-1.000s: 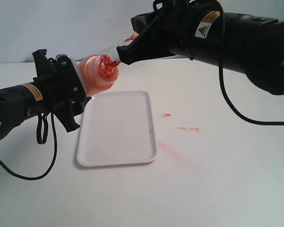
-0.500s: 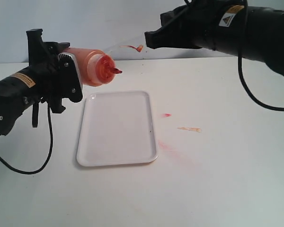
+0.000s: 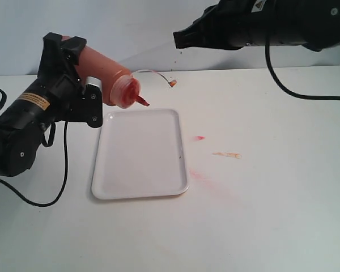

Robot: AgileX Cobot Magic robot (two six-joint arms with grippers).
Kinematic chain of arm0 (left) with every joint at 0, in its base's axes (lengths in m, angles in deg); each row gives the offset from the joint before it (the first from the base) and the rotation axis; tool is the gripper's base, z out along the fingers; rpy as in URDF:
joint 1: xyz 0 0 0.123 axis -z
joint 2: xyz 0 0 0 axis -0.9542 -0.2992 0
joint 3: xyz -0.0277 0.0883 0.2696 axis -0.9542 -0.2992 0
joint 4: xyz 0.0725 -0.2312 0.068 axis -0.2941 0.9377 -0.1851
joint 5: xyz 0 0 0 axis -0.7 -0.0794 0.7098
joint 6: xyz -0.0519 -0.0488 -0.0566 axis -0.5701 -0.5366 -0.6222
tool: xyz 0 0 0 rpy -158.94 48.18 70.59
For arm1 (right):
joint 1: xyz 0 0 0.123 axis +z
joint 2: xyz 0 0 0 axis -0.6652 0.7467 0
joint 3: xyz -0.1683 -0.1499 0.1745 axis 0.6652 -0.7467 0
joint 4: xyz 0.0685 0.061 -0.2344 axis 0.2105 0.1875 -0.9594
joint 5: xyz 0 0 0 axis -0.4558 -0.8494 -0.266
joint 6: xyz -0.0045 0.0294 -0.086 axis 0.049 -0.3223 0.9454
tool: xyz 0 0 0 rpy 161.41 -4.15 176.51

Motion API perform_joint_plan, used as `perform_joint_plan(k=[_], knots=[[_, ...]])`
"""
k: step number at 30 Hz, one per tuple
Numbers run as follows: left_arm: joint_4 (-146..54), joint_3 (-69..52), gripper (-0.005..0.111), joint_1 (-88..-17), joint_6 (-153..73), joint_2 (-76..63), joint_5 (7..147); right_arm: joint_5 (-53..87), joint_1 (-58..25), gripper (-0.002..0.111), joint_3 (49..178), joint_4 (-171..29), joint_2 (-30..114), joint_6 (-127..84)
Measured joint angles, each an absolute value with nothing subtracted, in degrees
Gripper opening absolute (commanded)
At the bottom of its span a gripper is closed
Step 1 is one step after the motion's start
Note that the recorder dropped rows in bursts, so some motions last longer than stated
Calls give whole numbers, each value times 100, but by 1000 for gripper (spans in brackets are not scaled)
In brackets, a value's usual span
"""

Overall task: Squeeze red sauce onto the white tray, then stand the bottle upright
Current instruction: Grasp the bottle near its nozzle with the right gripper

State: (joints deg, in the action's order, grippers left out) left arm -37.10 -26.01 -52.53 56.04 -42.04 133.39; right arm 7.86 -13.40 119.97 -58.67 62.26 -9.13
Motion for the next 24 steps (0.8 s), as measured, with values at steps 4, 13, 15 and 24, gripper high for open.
perform_joint_plan(k=[4,13,15,24], knots=[[-3710,-2601,0,-5253,5939,-4267,13806,686,-1340,0,12221,-5783,6491,-735],[-3710,-2601,0,-5253,7002,-4279,14027,560,-1340,1,12241,-5759,6848,-93],[-3726,-2601,0,-5253,7177,-4279,14035,560,-1340,7,12241,-5759,6848,-52],[-4257,-2601,0,-5253,7332,-4279,14219,699,-1340,91,12241,-5451,6848,-14]])
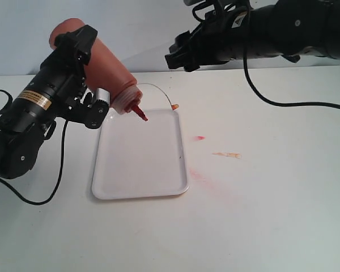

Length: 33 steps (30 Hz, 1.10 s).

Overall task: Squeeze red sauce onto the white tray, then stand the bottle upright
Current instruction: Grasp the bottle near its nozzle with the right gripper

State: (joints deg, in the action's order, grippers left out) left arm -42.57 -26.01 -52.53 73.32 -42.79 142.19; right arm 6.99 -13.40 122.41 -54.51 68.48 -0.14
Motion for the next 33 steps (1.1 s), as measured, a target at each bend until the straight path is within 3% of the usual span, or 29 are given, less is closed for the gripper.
perform_joint_plan(k=[10,21,33], knots=[[-4302,-2601,0,-5253,7332,-4279,14319,735,-1057,92,12253,-5380,6848,375],[-4316,-2601,0,-5253,7354,-4279,14329,-931,-806,92,13926,-4702,7734,941],[-4324,-2601,0,-5253,7354,-4279,14347,-1299,-740,92,14022,-3372,7821,2230]])
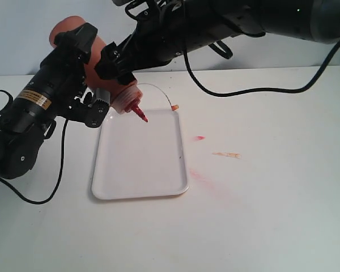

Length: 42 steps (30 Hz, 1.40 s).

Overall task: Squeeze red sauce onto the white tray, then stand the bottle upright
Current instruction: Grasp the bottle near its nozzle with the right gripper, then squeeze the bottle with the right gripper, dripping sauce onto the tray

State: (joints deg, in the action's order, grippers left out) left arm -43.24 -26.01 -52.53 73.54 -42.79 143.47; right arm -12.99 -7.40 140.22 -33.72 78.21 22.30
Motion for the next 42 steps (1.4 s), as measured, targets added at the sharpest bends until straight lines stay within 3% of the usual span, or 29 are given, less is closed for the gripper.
perform_joint_plan(k=[20,23,26,28,30,33,42], knots=[[-4387,-2601,0,-5253,7377,-4279,14333,-1315,-740,92,14630,-3215,8395,2573],[-4399,-2601,0,-5253,7377,-4279,14333,-1341,-740,88,14630,-3215,8576,2696],[-4409,-2601,0,-5253,7377,-4279,14333,-1341,-716,74,14630,-3215,8609,2779],[-4409,-2601,0,-5253,7377,-4279,14333,-1329,-676,52,14630,-3215,8609,2805],[-4409,-2599,0,-5253,7377,-4279,14333,-1329,-653,23,14630,-3215,8609,2809],[-4409,-2599,0,-5253,7377,-4279,14333,-1320,-653,0,14630,-3215,8609,2799],[-4389,-2572,0,-5266,7377,-4279,14324,-1226,-641,2,14630,-3204,8609,2727]])
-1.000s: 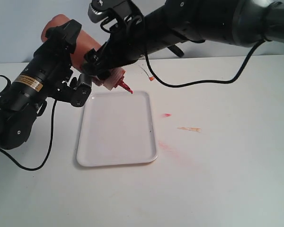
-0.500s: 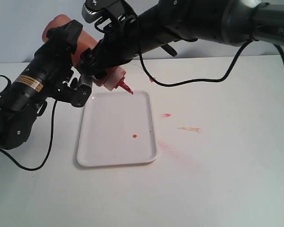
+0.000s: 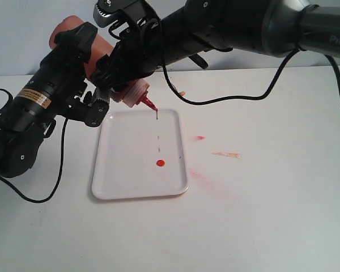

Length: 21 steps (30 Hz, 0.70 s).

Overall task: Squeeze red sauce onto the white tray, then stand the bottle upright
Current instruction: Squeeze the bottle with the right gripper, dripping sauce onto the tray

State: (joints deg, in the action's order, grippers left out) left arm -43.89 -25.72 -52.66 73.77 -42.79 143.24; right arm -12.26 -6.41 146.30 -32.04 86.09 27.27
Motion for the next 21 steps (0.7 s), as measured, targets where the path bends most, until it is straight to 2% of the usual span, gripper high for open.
perform_joint_plan(k=[1,2,3,6,7,8,9,21], knots=[[-4389,-2572,0,-5266,7377,-4279,14324,-1215,-641,12,14630,-3204,8609,2717],[-4389,-2572,0,-5266,7377,-4279,14324,-1205,-641,28,14630,-3165,8609,2704],[-4374,-2563,0,-5266,7377,-4279,14324,-1205,-641,37,14630,-3088,8609,2693],[-4364,-2552,0,-5266,7377,-4279,14324,-1169,-641,79,14630,-3014,8619,2693],[-4364,-2552,0,-5276,7377,-4279,14324,-1169,-641,97,14630,-3013,8629,2681],[-4364,-2552,0,-5288,7377,-4279,14324,-1046,-641,102,14630,-2944,8629,2627],[-4364,-2552,0,-5288,7377,-4279,14324,-966,-641,105,14630,-2906,8629,2593],[-4364,-2552,0,-5288,7377,-4279,14324,-846,-641,105,14630,-2881,8629,2553]])
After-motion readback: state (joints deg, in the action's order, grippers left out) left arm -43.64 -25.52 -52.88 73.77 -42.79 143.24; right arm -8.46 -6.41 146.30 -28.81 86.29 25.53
